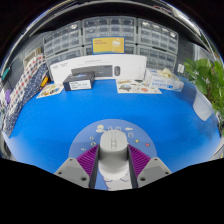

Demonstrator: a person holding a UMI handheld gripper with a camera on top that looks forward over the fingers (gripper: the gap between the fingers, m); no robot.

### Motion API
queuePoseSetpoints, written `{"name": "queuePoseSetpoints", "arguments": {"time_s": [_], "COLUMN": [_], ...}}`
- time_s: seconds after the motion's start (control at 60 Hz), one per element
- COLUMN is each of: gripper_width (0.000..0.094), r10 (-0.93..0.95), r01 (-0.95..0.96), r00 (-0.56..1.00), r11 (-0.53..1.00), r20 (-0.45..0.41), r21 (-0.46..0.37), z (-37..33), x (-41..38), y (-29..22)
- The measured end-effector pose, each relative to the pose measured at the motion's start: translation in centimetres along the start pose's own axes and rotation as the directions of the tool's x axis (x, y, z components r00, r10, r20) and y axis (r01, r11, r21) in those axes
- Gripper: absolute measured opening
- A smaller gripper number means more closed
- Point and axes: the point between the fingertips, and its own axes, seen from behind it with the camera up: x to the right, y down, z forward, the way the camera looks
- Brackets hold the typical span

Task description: Arrange mouse

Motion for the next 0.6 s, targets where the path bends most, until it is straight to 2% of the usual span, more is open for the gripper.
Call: {"name": "queuePoseSetpoints", "arguments": {"time_s": [0.083,0.1,0.15,0.333,0.6], "gripper_width": [0.0674,0.0771,0.0883,0.0876,0.0879], "r10": [-0.010,-0.014,-0.027,-0.017,-0.015], "r01": [0.009,0.013,0.025,0.017,0.022], "r00": [1.000,0.999,0.999,1.000,0.999], "r11": [0.999,0.999,0.999,1.000,0.986], "r20": [-0.028,-0.039,-0.046,-0.008,-0.040], "r21": [-0.033,-0.038,-0.045,-0.002,0.167], "z": [-0.1,-0.2,-0.6,-4.4,-13.1], "x": [0.5,0.7,0.9,-0.1,0.9], "y": [0.1,0.0,-0.3,-4.4,-12.5]}}
